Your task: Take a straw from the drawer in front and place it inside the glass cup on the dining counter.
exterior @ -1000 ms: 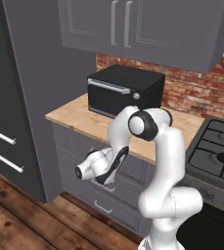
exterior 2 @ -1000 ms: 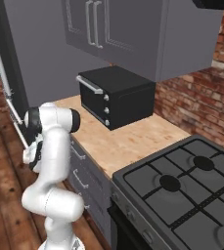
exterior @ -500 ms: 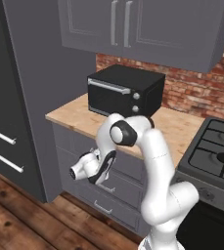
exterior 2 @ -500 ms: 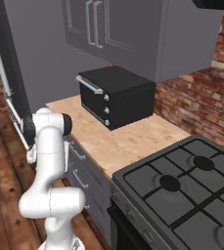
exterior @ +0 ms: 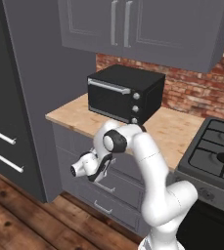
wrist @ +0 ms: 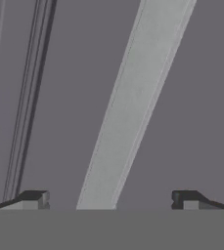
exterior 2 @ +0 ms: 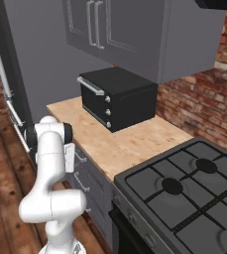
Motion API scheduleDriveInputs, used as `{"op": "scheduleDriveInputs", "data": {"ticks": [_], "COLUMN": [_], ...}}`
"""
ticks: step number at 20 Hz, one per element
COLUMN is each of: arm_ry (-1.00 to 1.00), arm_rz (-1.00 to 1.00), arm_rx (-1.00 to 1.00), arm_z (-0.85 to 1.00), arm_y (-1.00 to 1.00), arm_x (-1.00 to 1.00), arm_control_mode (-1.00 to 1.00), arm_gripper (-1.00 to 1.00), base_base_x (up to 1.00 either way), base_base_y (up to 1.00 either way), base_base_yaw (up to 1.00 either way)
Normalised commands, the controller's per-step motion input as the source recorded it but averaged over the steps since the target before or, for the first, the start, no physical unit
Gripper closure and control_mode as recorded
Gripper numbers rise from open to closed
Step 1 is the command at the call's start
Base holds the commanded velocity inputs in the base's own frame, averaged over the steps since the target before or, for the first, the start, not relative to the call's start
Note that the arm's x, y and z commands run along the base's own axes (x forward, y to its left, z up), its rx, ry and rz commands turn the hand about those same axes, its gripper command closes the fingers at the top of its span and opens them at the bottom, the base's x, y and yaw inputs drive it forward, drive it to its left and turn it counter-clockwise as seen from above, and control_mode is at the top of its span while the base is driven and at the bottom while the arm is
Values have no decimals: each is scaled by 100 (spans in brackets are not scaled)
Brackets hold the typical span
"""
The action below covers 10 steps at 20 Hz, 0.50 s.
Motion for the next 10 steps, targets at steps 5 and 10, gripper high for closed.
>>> {"op": "scheduleDriveInputs", "data": {"ticks": [5, 10], "arm_ry": [-2, 0], "arm_rz": [0, 0], "arm_rx": [0, 0], "arm_z": [-19, -29], "arm_y": [0, 0], "arm_x": [49, 54], "arm_control_mode": [-100, -100], "arm_gripper": [-100, -100], "base_base_x": [0, 0], "base_base_y": [0, 0], "base_base_yaw": [0, 0]}}
